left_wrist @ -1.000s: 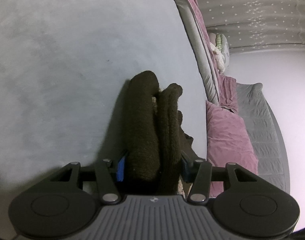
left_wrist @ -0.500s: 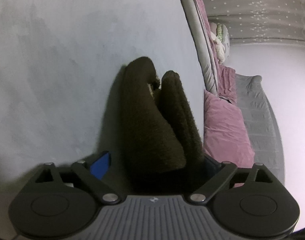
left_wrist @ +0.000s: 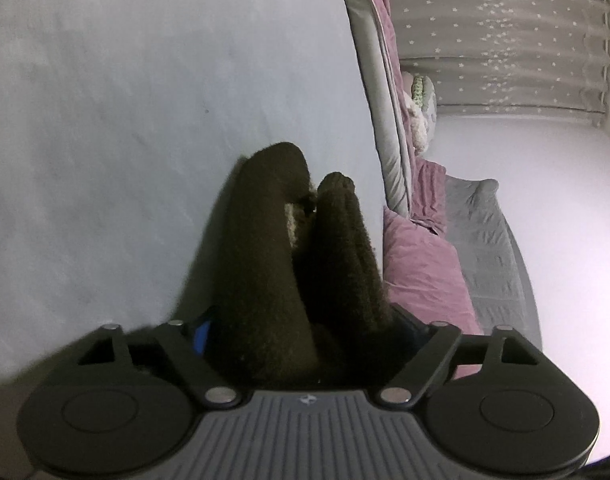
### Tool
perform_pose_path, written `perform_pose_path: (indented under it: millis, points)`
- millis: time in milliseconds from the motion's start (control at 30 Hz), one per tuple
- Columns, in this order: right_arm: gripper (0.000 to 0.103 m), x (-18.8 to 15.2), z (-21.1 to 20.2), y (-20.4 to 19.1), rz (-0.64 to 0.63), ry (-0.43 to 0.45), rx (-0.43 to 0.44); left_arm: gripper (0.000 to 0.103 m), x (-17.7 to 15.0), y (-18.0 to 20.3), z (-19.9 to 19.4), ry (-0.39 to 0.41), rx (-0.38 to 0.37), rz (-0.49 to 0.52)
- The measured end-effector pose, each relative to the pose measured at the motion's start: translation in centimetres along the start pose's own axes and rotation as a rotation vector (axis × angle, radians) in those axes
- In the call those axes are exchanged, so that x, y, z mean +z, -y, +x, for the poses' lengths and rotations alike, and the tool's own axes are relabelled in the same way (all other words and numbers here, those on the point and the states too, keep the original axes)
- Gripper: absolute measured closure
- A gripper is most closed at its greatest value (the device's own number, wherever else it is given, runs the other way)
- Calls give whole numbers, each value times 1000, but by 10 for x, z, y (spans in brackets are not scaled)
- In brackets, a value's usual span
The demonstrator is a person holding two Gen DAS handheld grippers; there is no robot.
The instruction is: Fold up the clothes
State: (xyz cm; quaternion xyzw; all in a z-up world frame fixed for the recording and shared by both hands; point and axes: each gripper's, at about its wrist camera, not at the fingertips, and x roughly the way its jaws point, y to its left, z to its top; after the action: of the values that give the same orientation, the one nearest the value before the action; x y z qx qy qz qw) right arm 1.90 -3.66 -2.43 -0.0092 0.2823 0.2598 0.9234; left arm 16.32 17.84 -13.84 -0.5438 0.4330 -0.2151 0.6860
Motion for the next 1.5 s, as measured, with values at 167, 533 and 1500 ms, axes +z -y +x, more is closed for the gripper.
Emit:
perform_pose_path:
  millis: [167, 533, 1500]
  points:
    - [12, 10, -16, 19, 51, 19, 112, 36, -1, 3, 3, 1, 38, 42]
    - [36, 20, -42, 84, 176, 105, -116, 53, -13, 16, 2, 49, 138, 188]
    - [86, 11, 77, 143, 172, -87, -508, 66, -22, 25, 1, 100, 153, 237]
